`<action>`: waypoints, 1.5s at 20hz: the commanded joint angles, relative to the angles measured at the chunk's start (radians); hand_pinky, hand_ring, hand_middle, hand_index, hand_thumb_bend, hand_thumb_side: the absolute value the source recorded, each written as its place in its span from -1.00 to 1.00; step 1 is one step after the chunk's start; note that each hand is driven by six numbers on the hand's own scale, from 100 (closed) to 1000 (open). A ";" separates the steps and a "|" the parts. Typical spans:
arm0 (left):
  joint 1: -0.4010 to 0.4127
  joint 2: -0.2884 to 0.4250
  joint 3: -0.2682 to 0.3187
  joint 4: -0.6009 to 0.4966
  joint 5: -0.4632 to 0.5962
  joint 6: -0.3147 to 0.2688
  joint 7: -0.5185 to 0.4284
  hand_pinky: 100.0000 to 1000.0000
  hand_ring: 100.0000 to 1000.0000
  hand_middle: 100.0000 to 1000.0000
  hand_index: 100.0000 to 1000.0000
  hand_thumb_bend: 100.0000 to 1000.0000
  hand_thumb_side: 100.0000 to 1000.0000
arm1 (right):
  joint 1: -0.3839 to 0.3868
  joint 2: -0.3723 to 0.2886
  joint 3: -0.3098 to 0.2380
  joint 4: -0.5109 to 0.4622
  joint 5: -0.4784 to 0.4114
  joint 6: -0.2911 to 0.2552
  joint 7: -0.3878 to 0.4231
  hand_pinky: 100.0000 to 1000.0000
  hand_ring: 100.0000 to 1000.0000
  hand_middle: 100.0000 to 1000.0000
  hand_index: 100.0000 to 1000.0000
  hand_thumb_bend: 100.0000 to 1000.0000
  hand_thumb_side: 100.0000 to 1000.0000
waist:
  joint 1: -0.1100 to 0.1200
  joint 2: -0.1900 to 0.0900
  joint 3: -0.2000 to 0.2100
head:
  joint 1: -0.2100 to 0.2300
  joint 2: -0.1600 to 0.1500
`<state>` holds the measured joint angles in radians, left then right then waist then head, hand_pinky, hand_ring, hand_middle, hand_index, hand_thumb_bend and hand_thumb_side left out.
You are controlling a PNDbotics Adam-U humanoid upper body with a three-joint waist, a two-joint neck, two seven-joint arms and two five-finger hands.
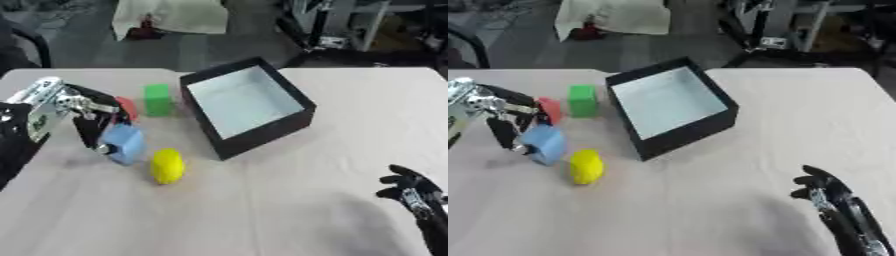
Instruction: Pick up objects on the table and place them in the box.
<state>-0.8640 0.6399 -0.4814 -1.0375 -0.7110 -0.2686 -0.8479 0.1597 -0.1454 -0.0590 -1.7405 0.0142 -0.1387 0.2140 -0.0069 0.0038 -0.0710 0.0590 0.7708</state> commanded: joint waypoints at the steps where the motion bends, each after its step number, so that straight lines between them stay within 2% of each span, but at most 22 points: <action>1: -0.077 0.026 0.049 -0.117 0.007 -0.003 -0.059 0.18 -0.04 -0.04 0.28 -0.82 -0.76 | -0.001 -0.014 -0.004 -0.010 0.001 0.000 0.000 0.46 0.14 0.23 0.65 -1.00 0.26 | 0.009 -0.028 0.002 | -0.001 -0.001; 3: -0.143 -0.021 0.064 -0.140 -0.027 0.026 -0.059 0.20 -0.03 -0.02 0.29 -0.84 -0.79 | 0.002 -0.014 -0.002 -0.008 0.001 0.000 0.002 0.46 0.14 0.23 0.65 -1.00 0.26 | 0.007 -0.031 0.003 | 0.003 -0.001; 5: -0.205 -0.101 0.081 -0.109 -0.081 0.043 -0.059 0.21 -0.02 -0.01 0.30 -0.85 -0.80 | 0.002 -0.012 0.001 -0.007 -0.001 0.001 0.005 0.46 0.14 0.23 0.65 -1.00 0.26 | 0.004 -0.033 0.002 | 0.007 -0.001; 8: -0.272 -0.249 0.125 0.013 -0.196 0.061 -0.059 0.21 -0.02 0.01 0.33 -0.87 -0.78 | 0.000 -0.008 0.006 -0.007 -0.006 0.000 0.010 0.46 0.14 0.23 0.65 -1.00 0.26 | -0.003 -0.033 -0.006 | 0.013 -0.001; 10: -0.290 -0.348 0.174 0.112 -0.294 0.088 -0.042 0.22 0.00 0.03 0.35 -0.88 -0.76 | -0.004 -0.005 0.009 -0.006 -0.009 0.001 0.014 0.46 0.14 0.23 0.65 -1.00 0.27 | -0.008 -0.031 -0.015 | 0.020 -0.001; 14: -0.289 -0.496 0.280 0.282 -0.491 0.151 0.099 0.25 0.03 0.09 0.43 -0.89 -0.69 | -0.012 0.002 0.017 -0.004 -0.016 0.003 0.023 0.46 0.14 0.23 0.65 -1.00 0.29 | -0.016 -0.024 -0.032 | 0.030 -0.001; 18: -0.279 -0.575 0.358 0.385 -0.638 0.226 0.240 0.28 0.05 0.12 0.50 -0.93 -0.61 | -0.020 0.007 0.021 -0.002 -0.019 0.005 0.028 0.46 0.14 0.23 0.65 -1.00 0.31 | -0.019 -0.017 -0.045 | 0.039 -0.001; 22: -0.270 -0.605 0.399 0.416 -0.679 0.271 0.362 0.30 0.09 0.16 0.64 -0.89 -0.43 | -0.025 0.010 0.023 -0.001 -0.022 0.007 0.032 0.46 0.14 0.23 0.65 -1.00 0.31 | -0.019 -0.015 -0.051 | 0.038 -0.001; 24: -0.267 -0.609 0.399 0.420 -0.683 0.285 0.415 0.37 0.18 0.28 0.78 -0.65 -0.13 | -0.026 0.010 0.022 -0.001 -0.022 0.007 0.032 0.46 0.14 0.23 0.65 -1.00 0.32 | -0.019 -0.013 -0.051 | 0.034 -0.001; 26: -0.266 -0.609 0.397 0.423 -0.687 0.302 0.451 0.47 0.34 0.47 0.93 -0.12 0.50 | -0.026 0.010 0.023 -0.001 -0.022 0.007 0.032 0.46 0.14 0.23 0.65 -1.00 0.31 | -0.020 -0.013 -0.051 | 0.032 -0.001; 27: -0.266 -0.607 0.396 0.420 -0.689 0.312 0.470 0.50 0.38 0.53 0.97 0.05 0.65 | -0.026 0.010 0.023 -0.001 -0.023 0.007 0.032 0.46 0.14 0.23 0.65 -1.00 0.31 | -0.020 -0.013 -0.050 | 0.032 -0.001; 30: -0.270 -0.596 0.387 0.410 -0.692 0.329 0.509 0.56 0.50 0.69 1.00 0.39 0.85 | -0.025 0.010 0.022 -0.001 -0.023 0.007 0.032 0.46 0.14 0.23 0.65 -1.00 0.31 | -0.020 -0.014 -0.048 | 0.031 -0.001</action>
<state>-1.1094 0.0258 -0.0939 -0.6052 -1.3990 0.0532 -0.3590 0.1413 -0.1277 -0.0362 -1.7289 -0.0051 -0.1280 0.2427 -0.0108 -0.0016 -0.1206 0.0933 0.7713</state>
